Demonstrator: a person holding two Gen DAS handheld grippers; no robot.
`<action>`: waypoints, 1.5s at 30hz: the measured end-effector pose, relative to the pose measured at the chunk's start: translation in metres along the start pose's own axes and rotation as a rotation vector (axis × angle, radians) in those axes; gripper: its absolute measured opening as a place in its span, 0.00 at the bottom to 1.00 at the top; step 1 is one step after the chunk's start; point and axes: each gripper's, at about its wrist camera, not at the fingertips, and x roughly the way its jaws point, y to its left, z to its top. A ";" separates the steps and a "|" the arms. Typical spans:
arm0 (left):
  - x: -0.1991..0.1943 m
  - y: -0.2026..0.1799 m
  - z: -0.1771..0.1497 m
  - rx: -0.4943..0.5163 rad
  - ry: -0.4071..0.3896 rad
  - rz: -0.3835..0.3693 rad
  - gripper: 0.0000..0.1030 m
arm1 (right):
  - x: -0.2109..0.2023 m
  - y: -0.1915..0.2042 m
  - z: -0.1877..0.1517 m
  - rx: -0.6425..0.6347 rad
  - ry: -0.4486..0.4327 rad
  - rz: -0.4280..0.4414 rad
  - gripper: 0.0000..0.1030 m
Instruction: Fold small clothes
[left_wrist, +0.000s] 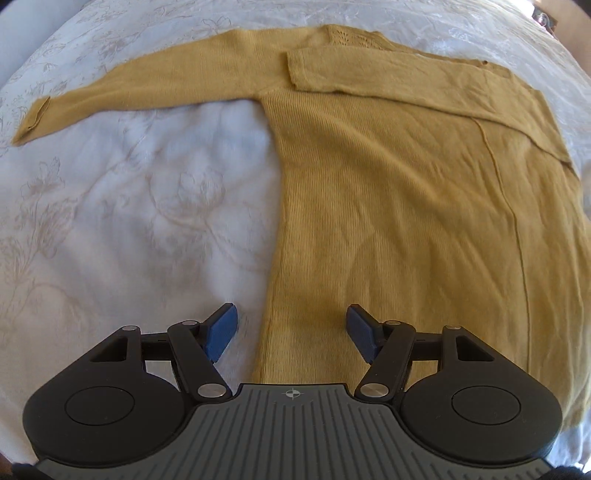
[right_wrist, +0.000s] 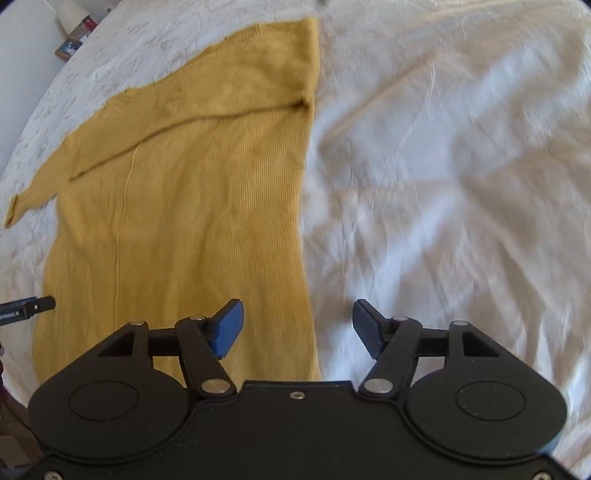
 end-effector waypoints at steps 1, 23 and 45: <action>-0.002 0.001 -0.006 0.000 0.004 -0.005 0.62 | -0.002 -0.002 -0.008 -0.006 0.016 0.004 0.67; -0.007 -0.001 -0.058 -0.019 -0.002 -0.035 0.62 | 0.018 0.002 -0.037 -0.033 0.086 0.096 0.55; -0.009 0.004 -0.048 -0.022 0.133 -0.036 0.10 | 0.020 0.006 -0.036 -0.122 0.259 -0.027 0.47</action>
